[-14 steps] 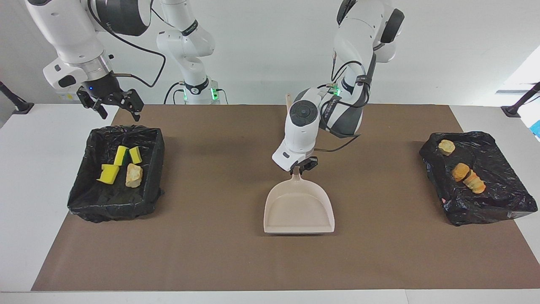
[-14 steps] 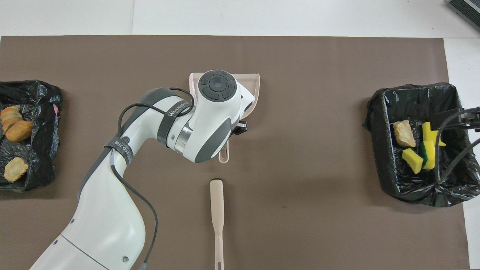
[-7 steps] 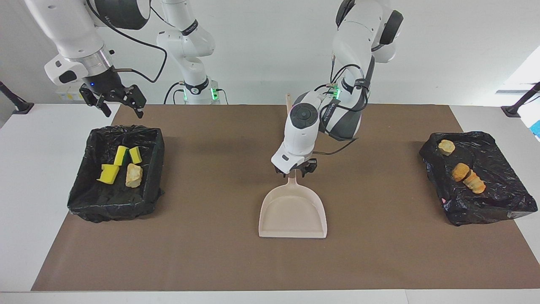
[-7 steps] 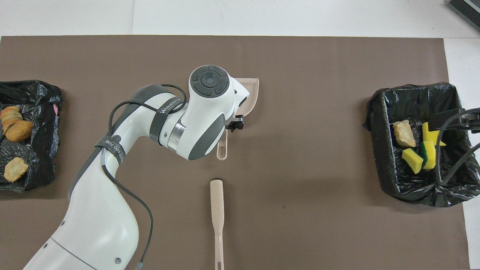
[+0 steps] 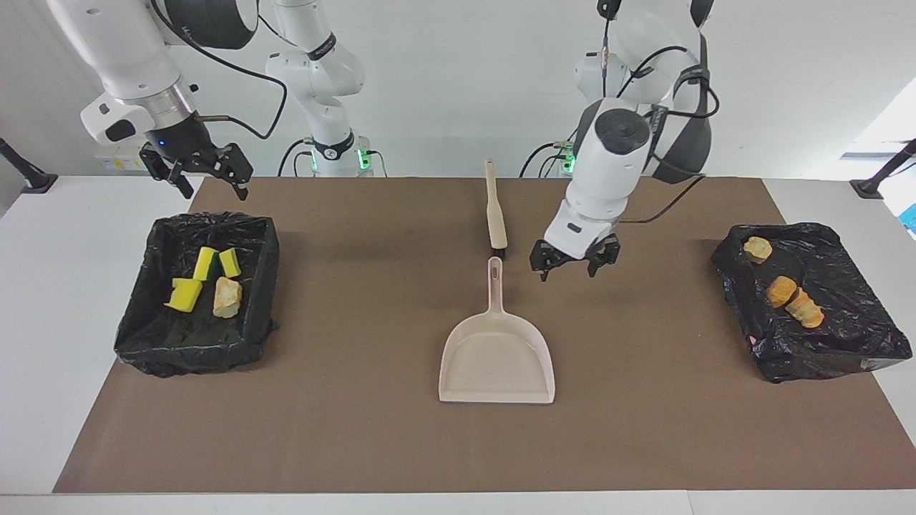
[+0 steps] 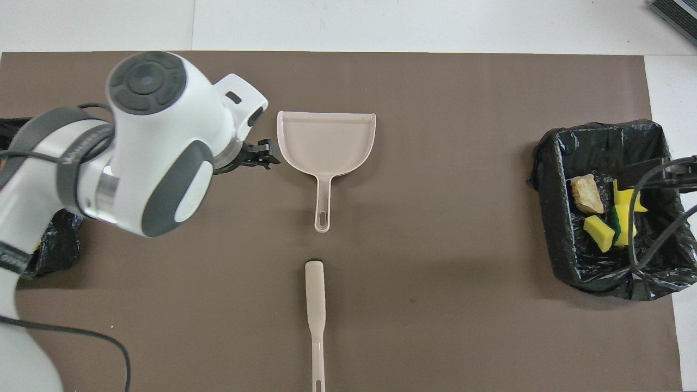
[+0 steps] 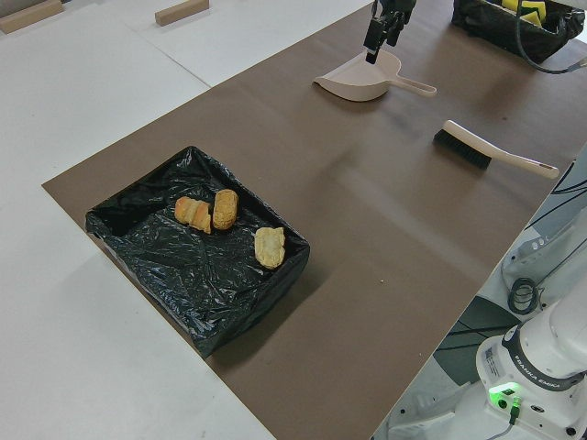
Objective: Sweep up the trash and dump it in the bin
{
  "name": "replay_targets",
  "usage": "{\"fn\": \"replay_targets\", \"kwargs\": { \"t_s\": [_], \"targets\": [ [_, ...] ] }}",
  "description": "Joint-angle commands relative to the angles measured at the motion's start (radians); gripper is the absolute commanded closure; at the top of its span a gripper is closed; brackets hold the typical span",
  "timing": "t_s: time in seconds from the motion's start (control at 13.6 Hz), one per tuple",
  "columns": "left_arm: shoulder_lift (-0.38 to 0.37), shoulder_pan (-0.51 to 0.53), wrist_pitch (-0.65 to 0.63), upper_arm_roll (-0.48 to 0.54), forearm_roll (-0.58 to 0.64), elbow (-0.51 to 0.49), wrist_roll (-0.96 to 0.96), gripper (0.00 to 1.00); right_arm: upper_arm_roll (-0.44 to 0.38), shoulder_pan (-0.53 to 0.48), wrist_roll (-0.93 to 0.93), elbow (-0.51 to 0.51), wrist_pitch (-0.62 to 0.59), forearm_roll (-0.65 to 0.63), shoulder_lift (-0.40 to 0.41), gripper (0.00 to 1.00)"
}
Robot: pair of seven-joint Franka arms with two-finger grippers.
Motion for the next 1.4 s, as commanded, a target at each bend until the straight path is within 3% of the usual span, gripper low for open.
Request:
{"fn": "replay_targets", "kwargs": {
  "t_s": [0.0,0.51,0.74,1.03,1.32],
  "targets": [
    [-0.209,0.094,-0.046,-0.004,-0.005,-0.159,0.164,0.0,0.006,-0.009,-0.007,-0.004,-0.014,0.015,-0.014,0.0],
    [-0.411,0.278,-0.325,0.004,-0.005,-0.108,0.528,0.0,0.006,-0.009,-0.007,-0.004,-0.014,0.015,-0.014,0.0],
    [-0.371,0.292,-0.425,0.018,-0.012,0.008,0.533,0.0,0.006,-0.009,-0.007,-0.004,-0.014,0.015,-0.014,0.0],
    [-0.281,0.296,-0.448,0.025,-0.022,0.125,0.53,0.0,0.006,-0.009,-0.007,-0.004,-0.014,0.015,-0.014,0.0],
    [-0.256,0.299,-0.468,0.028,-0.019,0.16,0.53,0.0,0.006,-0.009,-0.007,-0.004,-0.013,0.015,-0.014,0.0]
  ]
}}
